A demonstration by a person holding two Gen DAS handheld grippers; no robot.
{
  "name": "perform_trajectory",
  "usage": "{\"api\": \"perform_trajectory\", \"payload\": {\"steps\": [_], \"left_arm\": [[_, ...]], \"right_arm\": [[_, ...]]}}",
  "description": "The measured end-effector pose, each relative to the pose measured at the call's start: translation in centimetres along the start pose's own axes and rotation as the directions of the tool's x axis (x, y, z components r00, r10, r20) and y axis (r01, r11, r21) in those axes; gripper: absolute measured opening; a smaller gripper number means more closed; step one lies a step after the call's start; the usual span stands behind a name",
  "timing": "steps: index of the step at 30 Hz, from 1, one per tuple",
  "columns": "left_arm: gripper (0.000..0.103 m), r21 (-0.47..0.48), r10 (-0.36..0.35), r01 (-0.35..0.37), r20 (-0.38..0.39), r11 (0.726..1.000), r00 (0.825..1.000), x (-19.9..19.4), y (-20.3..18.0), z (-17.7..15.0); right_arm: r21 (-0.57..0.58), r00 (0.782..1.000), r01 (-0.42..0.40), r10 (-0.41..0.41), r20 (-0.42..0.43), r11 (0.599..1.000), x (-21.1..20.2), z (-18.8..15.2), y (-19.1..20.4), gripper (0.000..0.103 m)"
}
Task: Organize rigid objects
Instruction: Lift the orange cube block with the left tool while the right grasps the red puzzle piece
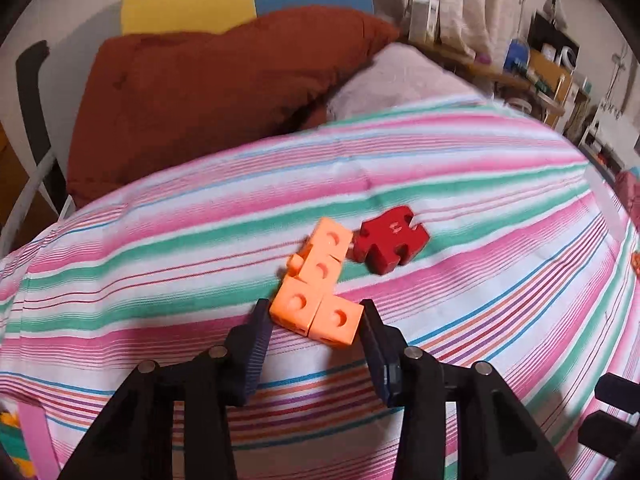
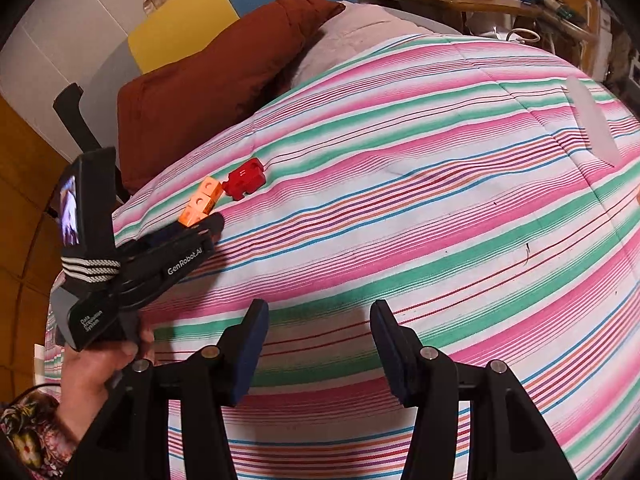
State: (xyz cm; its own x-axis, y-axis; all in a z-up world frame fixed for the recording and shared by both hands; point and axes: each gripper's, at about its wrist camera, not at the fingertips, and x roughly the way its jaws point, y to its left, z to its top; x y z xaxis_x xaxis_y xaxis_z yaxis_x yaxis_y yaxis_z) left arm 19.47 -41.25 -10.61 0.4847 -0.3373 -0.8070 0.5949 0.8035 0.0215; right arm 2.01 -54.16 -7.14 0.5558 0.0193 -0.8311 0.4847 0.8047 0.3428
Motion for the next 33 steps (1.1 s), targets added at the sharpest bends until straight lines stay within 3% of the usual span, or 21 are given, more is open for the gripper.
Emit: {"api": "perform_trajectory", "payload": {"steps": [5,24,28,31,33], "left_arm": [[0.044,0.033,0.034,-0.035,0.042,0.999,0.999,-1.5,0.4,-2.4],[0.044,-0.092,0.071,-0.062,0.107,0.994,0.992,-7.9,3.2,-11.1],[0.043,-0.118,0.076,-0.062,0.119,0.991,0.990,-8.1,3.7,-11.5],[0.043,-0.114,0.083,-0.070,0.118,0.991,0.990,-7.9,3.5,-11.5],[0.043,-0.107,0.089,-0.076,0.119,0.991,0.989,-7.7,3.2,-11.4]], "right_arm": [[0.003,1.000,0.000,0.001,-0.008,1.000,0.4,-0.1,0.0,0.054],[-0.205,0.992,-0.018,0.042,0.116,0.979,2.0,-1.3,4.1,0.054],[-0.279,0.992,0.010,0.027,0.125,0.960,3.8,0.8,5.9,0.054],[-0.318,0.987,0.021,0.031,0.159,0.948,5.0,3.3,7.3,0.065],[-0.341,0.986,0.036,0.022,0.166,0.939,6.3,4.6,8.3,0.065]]}}
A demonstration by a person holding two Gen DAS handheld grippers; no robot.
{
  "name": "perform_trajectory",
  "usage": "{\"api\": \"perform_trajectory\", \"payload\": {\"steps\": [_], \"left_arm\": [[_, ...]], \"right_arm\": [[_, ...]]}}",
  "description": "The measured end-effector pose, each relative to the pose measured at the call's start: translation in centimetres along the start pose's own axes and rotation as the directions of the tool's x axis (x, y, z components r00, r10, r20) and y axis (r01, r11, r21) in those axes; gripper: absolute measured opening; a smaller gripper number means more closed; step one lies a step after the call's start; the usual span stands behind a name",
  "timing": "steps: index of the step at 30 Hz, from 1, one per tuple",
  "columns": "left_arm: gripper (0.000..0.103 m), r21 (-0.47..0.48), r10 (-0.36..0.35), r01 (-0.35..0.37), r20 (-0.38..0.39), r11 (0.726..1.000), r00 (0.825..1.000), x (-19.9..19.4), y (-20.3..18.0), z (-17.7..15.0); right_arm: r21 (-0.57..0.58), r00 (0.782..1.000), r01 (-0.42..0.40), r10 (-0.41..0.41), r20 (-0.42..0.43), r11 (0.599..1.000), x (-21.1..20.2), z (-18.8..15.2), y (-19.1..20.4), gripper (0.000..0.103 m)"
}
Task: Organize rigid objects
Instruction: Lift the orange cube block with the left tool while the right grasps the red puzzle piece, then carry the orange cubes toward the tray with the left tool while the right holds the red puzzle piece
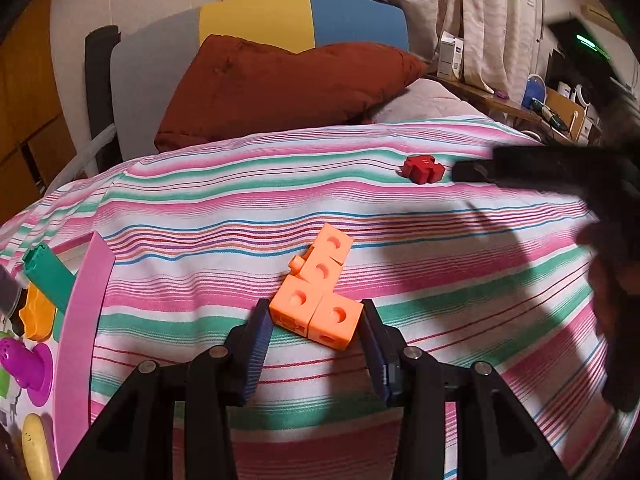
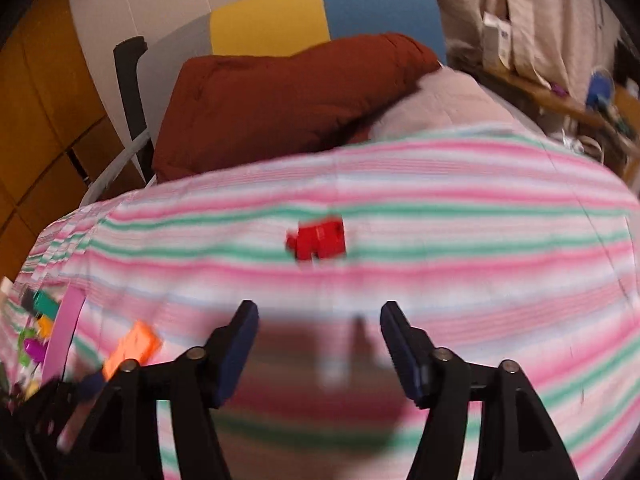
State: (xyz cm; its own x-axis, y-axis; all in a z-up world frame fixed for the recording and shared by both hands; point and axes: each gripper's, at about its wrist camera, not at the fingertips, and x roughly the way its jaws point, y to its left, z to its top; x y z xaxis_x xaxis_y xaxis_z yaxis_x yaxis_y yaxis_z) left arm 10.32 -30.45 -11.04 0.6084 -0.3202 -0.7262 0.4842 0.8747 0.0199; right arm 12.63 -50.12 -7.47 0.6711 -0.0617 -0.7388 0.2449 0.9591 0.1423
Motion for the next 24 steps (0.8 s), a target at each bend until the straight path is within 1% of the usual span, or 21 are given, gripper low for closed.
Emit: {"api": "perform_trajectory", "payload": {"steps": [5,10,12,14,15,20,24], "left_arm": [[0.043,-0.011,-0.010,0.010,0.008,1.000,1.000,-0.1,0.2,-0.3],[0.043,-0.008,-0.004,0.004,0.013,1.000,1.000,-0.2,0.2,-0.5],[0.044,-0.011,-0.008,0.008,0.014,1.000,1.000,-0.2,0.2,-0.6],[0.044,-0.010,-0.007,0.008,0.014,1.000,1.000,-0.3,0.2,-0.6],[0.044,-0.009,-0.006,0.006,0.014,1.000,1.000,-0.3,0.2,-0.6],[0.044,-0.009,-0.006,0.006,0.017,1.000,1.000,-0.3,0.2,-0.7],[0.044,-0.011,-0.009,0.010,0.019,1.000,1.000,-0.2,0.3,-0.7]], "right_arm": [[-0.042,0.999,0.033,-0.034,-0.024,0.999,3.5,2.0,0.5,0.065],[-0.043,0.999,0.023,-0.025,-0.035,0.999,5.5,2.4,0.3,0.064],[-0.050,0.999,0.031,-0.033,-0.041,0.998,6.1,2.2,0.5,0.058],[-0.075,0.999,0.046,-0.048,-0.019,0.996,6.2,2.1,0.7,0.048],[-0.078,0.999,0.039,-0.041,-0.016,0.996,6.2,2.1,0.7,0.047],[-0.080,0.999,0.043,-0.043,0.007,0.996,5.7,1.5,0.8,0.046],[-0.080,0.999,0.048,-0.048,0.002,0.996,5.2,0.9,1.1,0.046]]}}
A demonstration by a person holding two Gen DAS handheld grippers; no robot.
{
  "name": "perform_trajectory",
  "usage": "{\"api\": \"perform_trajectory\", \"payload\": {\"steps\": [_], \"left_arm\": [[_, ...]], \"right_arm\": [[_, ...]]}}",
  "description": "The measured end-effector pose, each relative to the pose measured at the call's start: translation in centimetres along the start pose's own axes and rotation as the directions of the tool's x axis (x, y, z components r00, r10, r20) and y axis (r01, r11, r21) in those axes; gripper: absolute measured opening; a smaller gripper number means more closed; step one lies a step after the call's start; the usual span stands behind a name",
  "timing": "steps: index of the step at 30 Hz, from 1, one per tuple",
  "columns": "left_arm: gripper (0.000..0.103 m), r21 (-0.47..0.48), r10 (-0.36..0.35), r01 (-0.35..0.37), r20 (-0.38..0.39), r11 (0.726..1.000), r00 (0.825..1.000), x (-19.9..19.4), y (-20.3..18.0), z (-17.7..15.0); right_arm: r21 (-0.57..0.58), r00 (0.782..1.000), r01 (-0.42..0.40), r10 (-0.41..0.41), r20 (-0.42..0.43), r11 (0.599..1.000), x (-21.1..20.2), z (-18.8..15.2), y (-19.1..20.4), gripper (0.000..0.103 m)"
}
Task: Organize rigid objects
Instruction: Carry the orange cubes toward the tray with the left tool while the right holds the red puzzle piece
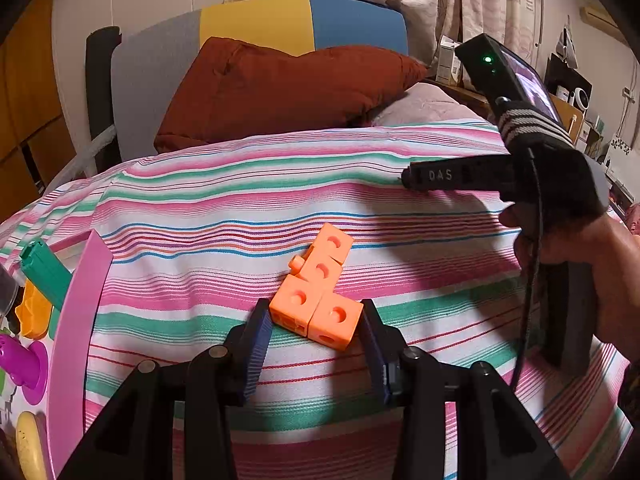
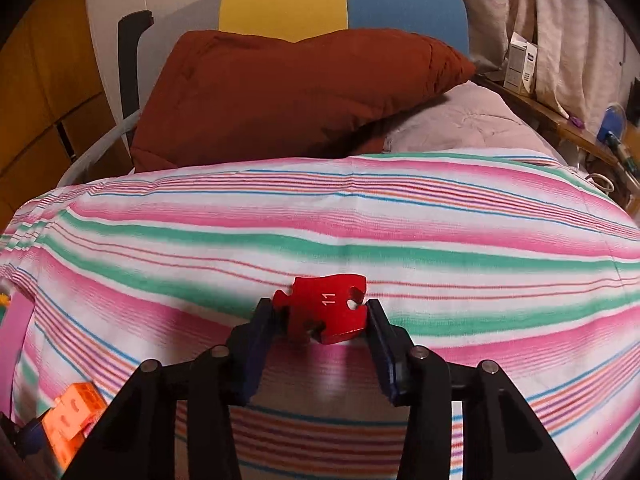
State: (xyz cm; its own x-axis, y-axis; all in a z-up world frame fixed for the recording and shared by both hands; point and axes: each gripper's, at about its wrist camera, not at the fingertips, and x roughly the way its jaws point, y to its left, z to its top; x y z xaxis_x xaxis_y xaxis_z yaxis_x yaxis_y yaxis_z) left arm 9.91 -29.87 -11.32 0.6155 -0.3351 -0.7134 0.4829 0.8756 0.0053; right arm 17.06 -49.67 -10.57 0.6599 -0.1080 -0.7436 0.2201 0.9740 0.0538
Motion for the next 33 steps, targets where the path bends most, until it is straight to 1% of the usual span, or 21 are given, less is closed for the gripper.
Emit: {"api": "perform_trajectory", "payload": {"steps": [3,6,8,10,14,22,25,30,33], "left_arm": [[0.044,0.002,0.002,-0.002,0.001,1.000,1.000,0.0,0.0,0.0],[0.044,0.001,0.000,0.000,0.000,1.000,1.000,0.0,0.0,0.0],[0.044,0.003,0.003,-0.003,0.001,1.000,1.000,0.0,0.0,0.0],[0.044,0.007,0.008,-0.008,0.000,1.000,1.000,0.0,-0.2,0.0],[0.044,0.011,0.013,-0.013,0.000,1.000,1.000,0.0,-0.3,0.0],[0.044,0.019,0.025,-0.025,-0.001,1.000,1.000,-0.1,-0.6,0.0],[0.044,0.021,0.029,-0.029,-0.002,0.999,1.000,-0.1,-0.7,0.0],[0.044,0.026,0.035,-0.035,-0.004,0.999,0.999,0.0,-0.8,0.1],[0.044,0.021,0.030,-0.030,-0.010,0.999,0.999,0.0,-0.8,0.1]], "right_arm": [[-0.003,1.000,0.026,-0.026,-0.009,1.000,-0.7,-0.7,0.2,0.046],[0.006,0.996,0.088,-0.088,-0.006,0.996,-1.6,-1.5,0.3,0.046],[0.027,0.995,0.105,-0.105,-0.005,0.994,-2.4,-2.0,0.1,0.046],[0.033,0.996,0.094,-0.094,-0.007,0.995,-2.9,-2.5,0.1,0.046],[-0.002,0.995,0.096,-0.096,-0.008,0.995,-4.3,-3.7,0.5,0.046],[-0.021,0.998,0.065,-0.066,-0.017,0.998,-8.7,-5.8,1.1,0.046],[-0.003,0.998,0.053,-0.053,-0.035,0.999,-10.4,-7.0,1.2,0.046],[0.065,0.998,0.010,-0.006,-0.069,0.998,-12.3,-8.9,1.6,0.046],[0.050,0.998,-0.003,0.006,-0.060,0.999,-12.5,-9.6,2.4,0.046]]}}
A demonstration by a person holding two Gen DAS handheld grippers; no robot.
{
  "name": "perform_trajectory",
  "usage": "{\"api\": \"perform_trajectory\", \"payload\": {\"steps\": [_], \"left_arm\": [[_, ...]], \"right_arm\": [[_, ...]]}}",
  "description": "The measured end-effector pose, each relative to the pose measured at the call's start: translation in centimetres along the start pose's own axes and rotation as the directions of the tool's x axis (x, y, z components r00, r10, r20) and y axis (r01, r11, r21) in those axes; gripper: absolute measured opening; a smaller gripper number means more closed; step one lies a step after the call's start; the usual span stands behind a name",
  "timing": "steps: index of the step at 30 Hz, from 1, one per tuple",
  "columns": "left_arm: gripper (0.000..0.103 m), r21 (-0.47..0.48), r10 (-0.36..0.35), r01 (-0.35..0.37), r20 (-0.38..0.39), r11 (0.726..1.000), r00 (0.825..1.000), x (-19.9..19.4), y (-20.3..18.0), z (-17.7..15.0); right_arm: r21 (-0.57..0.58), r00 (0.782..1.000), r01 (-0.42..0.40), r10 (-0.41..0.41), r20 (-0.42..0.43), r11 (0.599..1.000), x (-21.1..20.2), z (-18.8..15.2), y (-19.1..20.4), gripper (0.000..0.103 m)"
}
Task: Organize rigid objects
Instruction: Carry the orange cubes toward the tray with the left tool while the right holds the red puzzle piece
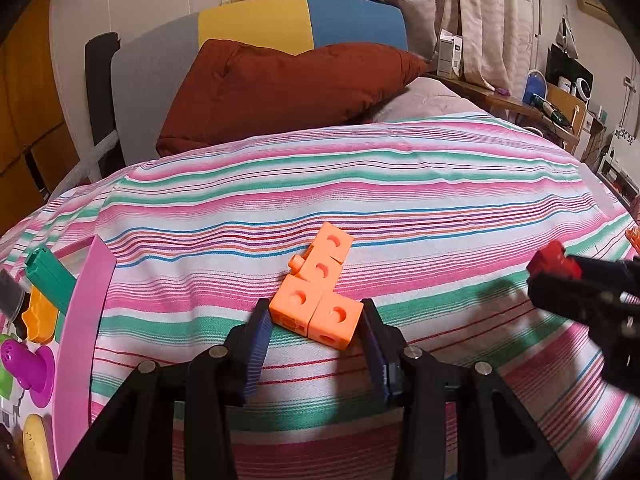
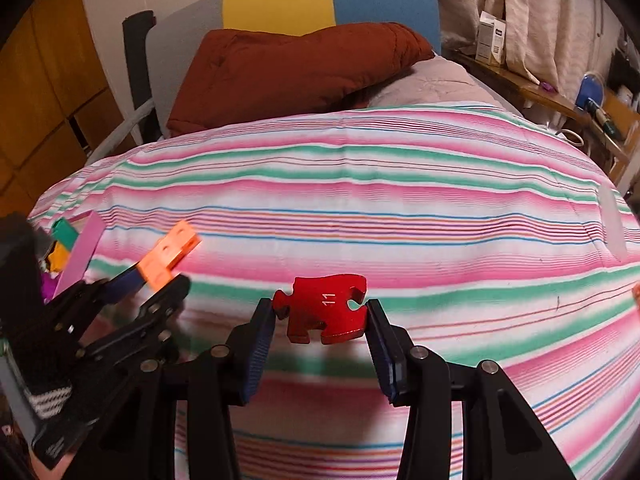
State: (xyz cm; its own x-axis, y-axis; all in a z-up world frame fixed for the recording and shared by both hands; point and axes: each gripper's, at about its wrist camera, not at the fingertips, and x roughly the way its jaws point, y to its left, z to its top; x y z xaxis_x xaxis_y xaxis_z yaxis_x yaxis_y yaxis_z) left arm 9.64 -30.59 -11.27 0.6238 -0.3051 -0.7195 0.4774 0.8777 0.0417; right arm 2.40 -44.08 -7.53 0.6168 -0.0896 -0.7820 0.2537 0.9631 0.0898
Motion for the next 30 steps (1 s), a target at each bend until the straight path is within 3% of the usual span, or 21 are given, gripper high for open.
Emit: {"api": "perform_trajectory", "payload": {"steps": [9,16,30], "left_arm": [[0.043,0.036,-0.007,0.008,-0.031,0.999,0.999,-0.3,-0.1,0.3],[0.043,0.057,-0.039,0.039,0.002,0.998,0.999,-3.2,-0.3,-0.8],[0.043,-0.051,-0.084,0.085,0.015,0.995,0.996,-8.2,1.7,-3.0]], "right_arm": [[-0.042,1.000,-0.011,0.012,0.022,0.999,0.1,-0.3,0.5,0.046],[-0.057,0.999,-0.026,0.028,0.034,0.998,0.0,0.0,1.0,0.046],[-0.084,0.998,-0.041,0.044,0.045,0.996,-0.4,-0.2,1.9,0.046]]}}
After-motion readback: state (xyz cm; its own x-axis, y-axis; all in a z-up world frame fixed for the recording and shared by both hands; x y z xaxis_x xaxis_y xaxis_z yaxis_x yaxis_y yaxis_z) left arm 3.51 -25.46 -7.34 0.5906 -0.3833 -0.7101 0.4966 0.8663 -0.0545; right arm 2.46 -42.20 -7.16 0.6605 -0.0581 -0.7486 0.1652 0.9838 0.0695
